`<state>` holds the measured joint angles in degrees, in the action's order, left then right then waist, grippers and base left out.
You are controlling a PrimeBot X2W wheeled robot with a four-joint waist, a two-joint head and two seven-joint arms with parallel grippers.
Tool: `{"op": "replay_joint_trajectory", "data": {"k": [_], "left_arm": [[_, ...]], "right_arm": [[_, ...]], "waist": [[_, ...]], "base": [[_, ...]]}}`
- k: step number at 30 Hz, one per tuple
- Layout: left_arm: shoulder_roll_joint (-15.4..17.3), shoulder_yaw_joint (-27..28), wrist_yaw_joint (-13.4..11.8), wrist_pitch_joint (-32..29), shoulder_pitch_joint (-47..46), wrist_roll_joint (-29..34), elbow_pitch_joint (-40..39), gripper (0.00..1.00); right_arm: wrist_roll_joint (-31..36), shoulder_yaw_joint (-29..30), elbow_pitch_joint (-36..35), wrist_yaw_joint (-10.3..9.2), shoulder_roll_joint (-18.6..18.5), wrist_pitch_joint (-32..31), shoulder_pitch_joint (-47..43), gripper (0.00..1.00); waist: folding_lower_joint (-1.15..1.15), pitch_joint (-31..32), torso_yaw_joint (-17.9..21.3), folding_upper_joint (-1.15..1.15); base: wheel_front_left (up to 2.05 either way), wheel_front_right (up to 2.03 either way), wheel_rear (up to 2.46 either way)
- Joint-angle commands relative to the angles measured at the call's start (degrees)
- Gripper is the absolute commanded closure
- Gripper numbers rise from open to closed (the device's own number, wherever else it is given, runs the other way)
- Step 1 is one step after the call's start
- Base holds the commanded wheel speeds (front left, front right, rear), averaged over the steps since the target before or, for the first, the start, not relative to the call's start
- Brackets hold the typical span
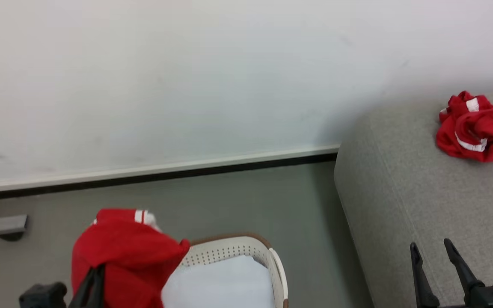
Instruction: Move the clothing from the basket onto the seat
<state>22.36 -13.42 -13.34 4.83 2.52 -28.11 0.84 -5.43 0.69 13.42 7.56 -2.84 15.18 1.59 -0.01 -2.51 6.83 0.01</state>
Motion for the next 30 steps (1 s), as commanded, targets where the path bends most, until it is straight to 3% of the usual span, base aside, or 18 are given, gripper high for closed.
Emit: {"op": "replay_joint_trajectory", "data": {"k": [1, 16, 22, 30], "left_arm": [[0.2, 0.5, -0.4, 0.5, 1.7, -0.5, -0.8, 1.00], [1.8, 1.3, -2.2, -0.7, 5.2, -1.1, -5.3, 1.00], [2.9, 0.1, -1.5, -2.6, 4.0, -0.2, -9.1, 1.00], [3.5, -4.7, 1.1, -7.1, 0.4, 1.3, -14.3, 1.00]], "right_arm": [[0.6, 0.0, 0.5, -0.14, -0.1, -0.1, -1.1, 0.00], [0.3, -4.1, 0.9, -0.14, -0.1, -0.1, -0.9, 0.00], [-0.8, -11.8, -1.2, -0.14, -0.3, -0.1, 1.3, 0.00], [-6.8, -29.5, -4.8, -0.15, -6.8, -3.1, 8.6, 0.00]], "waist": [[0.01, 1.9, -0.1, -0.01], [0.01, 3.8, -0.6, -0.01], [0.01, 3.7, -0.1, -0.01], [0.01, 3.4, 0.3, -0.01]], "base": [[0.00, 0.00, 0.00], [0.00, 0.00, 0.00], [0.00, 0.00, 0.00], [0.00, 0.00, 0.00]]}}
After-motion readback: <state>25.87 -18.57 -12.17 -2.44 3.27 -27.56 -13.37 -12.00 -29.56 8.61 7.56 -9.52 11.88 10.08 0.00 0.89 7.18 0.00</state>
